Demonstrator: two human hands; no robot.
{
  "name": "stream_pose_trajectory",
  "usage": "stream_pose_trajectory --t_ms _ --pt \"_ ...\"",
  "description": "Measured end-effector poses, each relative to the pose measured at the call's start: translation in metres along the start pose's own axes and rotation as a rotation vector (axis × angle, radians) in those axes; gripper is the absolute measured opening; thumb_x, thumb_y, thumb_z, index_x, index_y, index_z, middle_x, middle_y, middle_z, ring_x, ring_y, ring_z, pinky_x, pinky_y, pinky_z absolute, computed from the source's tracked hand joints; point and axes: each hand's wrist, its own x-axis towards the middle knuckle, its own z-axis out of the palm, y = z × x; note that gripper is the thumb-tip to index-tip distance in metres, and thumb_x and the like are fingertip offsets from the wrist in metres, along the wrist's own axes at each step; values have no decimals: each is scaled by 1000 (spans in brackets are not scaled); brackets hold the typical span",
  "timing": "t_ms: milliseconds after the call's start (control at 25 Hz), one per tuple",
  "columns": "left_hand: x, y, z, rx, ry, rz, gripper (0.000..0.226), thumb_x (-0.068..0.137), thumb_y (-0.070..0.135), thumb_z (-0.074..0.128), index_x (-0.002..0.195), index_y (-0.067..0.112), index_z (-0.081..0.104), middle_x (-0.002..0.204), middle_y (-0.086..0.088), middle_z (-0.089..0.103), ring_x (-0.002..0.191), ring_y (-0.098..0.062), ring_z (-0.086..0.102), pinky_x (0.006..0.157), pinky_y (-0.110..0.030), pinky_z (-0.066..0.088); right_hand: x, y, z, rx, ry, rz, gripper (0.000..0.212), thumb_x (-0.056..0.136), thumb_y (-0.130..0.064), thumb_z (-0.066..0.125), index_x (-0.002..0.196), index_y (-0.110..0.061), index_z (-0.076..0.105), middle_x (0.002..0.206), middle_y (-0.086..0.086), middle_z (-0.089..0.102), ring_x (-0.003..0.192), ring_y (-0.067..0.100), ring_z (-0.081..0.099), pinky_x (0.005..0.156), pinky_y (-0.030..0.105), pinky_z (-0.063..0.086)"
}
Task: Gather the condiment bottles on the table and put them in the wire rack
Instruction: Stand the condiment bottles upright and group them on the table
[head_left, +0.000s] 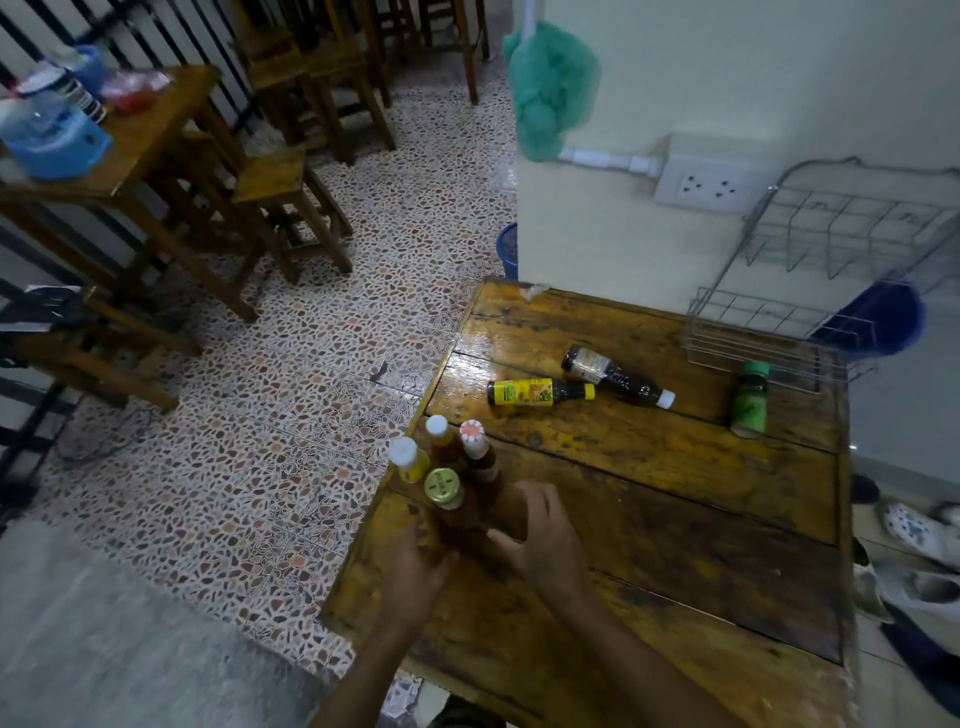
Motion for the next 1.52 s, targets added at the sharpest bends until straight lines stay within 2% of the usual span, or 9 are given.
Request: stream_pose_trajectory --t_ms 160,360,480,600,760,1000,1160,1400,1520 --pt "-24 9 56 115 -124 0 68 92 41 72 151 26 40 148 -2 54 132 -23 56 109 -42 48 -6 50 -53 -59 54 72 68 81 -47 77 136 -19 47 131 -2 49 112 12 55 82 24 53" --pt "-16 75 115 125 -190 95 72 96 38 70 156 21 34 158 -2 39 138 -19 48 107 -35 49 13 96 -119 -123 141 164 65 83 -45 75 134 -19 45 130 1 49 108 16 57 77 30 56" --pt "22 123 129 149 -209 172 71 97 45 67 157 29 31 161 1 34 145 -19 40 114 -44 44 42 108 -138 -147 175 179 64 84 -42 75 135 -17 45 131 3 49 113 16 55 81 28 55" --pt "67 157 135 244 -162 227 70 99 38 65 157 20 31 162 -4 30 151 -25 28 118 -43 33 81 116 -143 -231 195 154 61 85 -41 74 133 -14 47 127 5 51 113 19 53 84 26 51" --pt "122 170 144 506 72 335 71 95 29 70 155 11 35 164 -12 32 151 -30 29 119 -44 35 145 120 -134 -316 175 178 53 88 -35 70 131 -15 48 129 9 52 117 27 49 95 40 49" --pt "160 157 157 709 105 333 78 101 16 56 164 15 11 173 -11 6 160 -30 6 126 -53 17 221 120 -104 -356 -13 138 59 84 -27 69 138 -23 44 128 15 51 115 35 48 93 45 44" --pt "162 161 149 872 146 365 69 101 21 57 161 16 24 165 -11 29 151 -33 29 119 -53 30 215 134 -98 -474 -66 225 64 94 -38 60 149 -35 28 131 13 55 114 33 53 91 42 46" --pt "136 164 151 996 91 418 46 95 21 67 139 23 51 146 -10 48 130 -34 47 106 -49 38 154 131 -110 -175 -60 405 65 101 -42 51 155 -36 16 121 17 63 99 34 62 71 35 50" --pt "102 152 150 943 85 394 44 92 22 70 134 26 57 136 -8 56 121 -33 52 98 -49 42 118 123 -122 118 -54 383 59 101 -31 55 154 -34 28 142 9 54 121 28 56 89 30 46"
